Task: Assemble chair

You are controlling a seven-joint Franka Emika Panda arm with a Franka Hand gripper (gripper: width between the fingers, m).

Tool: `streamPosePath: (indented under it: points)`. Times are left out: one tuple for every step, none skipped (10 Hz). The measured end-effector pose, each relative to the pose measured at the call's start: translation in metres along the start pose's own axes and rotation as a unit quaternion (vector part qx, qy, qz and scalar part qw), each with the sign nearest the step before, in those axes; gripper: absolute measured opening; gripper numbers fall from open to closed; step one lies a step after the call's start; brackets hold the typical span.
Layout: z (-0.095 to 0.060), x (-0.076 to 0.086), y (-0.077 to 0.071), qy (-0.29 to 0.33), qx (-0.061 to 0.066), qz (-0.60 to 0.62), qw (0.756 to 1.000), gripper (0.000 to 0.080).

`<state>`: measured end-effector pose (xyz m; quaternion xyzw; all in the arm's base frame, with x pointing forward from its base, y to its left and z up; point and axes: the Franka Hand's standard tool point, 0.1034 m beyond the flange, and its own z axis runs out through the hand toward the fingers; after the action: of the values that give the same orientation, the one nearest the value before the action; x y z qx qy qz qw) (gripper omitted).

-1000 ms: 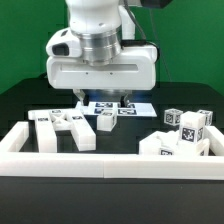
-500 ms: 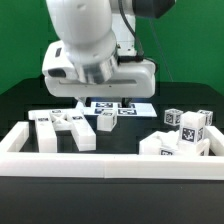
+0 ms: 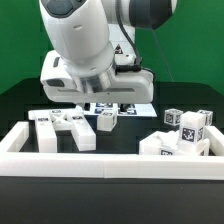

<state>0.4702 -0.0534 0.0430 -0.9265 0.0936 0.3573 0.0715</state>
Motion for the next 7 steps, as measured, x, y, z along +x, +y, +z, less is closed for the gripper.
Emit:
streamPosePath:
  points:
    - [0.000,0.000,0.000,0.000,0.000,0.000,1.000,0.0649]
    - [0.000,0.000,0.000,0.000,0.000,0.000,1.000,0.0649]
    - [0.004,0.000,0.001,-0.005,0.000,0.001,1.000,0.0649]
    - [0.005,0.001,0.002,-0.003,-0.001,0.001,1.000,0.0649]
    - [0.009,-0.003,0.003,-0.029,0.002,0.004,1.000,0.0649]
    - [0.013,-0.005,0.006,-0.069,0.005,0.007,0.998,0.0649]
    - [0.015,-0.001,0.007,-0.093,0.004,0.009,0.996,0.0649]
